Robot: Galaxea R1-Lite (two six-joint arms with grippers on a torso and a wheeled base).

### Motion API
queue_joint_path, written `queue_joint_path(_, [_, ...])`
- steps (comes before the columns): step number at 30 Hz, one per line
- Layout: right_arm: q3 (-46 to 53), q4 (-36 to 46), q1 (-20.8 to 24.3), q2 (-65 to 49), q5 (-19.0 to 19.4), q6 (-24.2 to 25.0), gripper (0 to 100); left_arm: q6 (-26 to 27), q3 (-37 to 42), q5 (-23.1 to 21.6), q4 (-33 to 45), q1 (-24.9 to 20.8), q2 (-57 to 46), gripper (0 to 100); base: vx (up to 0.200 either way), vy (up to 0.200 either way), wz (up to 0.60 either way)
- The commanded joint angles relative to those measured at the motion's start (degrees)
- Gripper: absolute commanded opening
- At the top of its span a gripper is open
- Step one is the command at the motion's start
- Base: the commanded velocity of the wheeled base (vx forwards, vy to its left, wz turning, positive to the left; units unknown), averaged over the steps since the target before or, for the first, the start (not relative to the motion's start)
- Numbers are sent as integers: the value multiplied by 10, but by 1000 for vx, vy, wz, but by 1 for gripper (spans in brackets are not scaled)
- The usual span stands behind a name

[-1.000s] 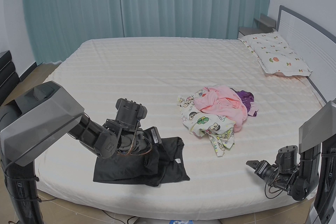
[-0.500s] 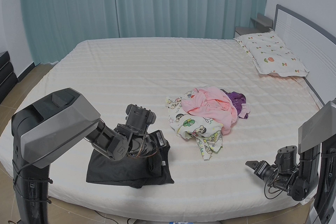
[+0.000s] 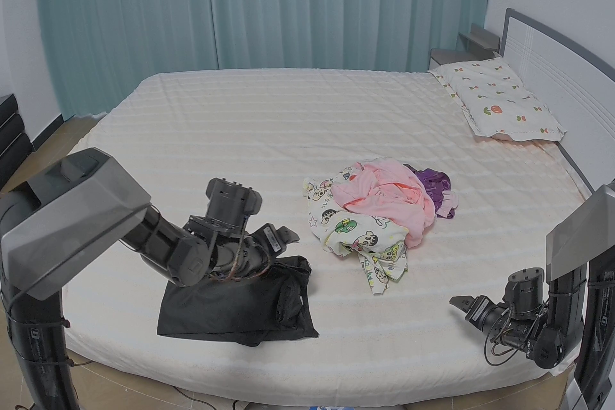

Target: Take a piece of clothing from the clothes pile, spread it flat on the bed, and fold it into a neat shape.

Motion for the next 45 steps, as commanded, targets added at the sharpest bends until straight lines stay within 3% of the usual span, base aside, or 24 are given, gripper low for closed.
queue_joint_path(1, [0,-10,2,5,0,-1,100,-6,81,-58,-2,65,-69,100,0,0,0])
queue_joint_path(7, [-1,-10,11,8,0,-1,100,-10,153,-88,-20,112,-94,100,0,0,0])
queue_joint_path(14, [-5,-10,12,10,-1,-2,100,-53,216,-106,-133,116,-84,100,-171,0,0])
queue_joint_path(28, [-46,-10,20,12,2,-6,100,-60,212,-101,-146,134,-70,100,0,0,0])
queue_joint_path(45, [-132,-9,65,-14,8,-14,100,-60,207,-142,-148,221,-72,100,0,200,0])
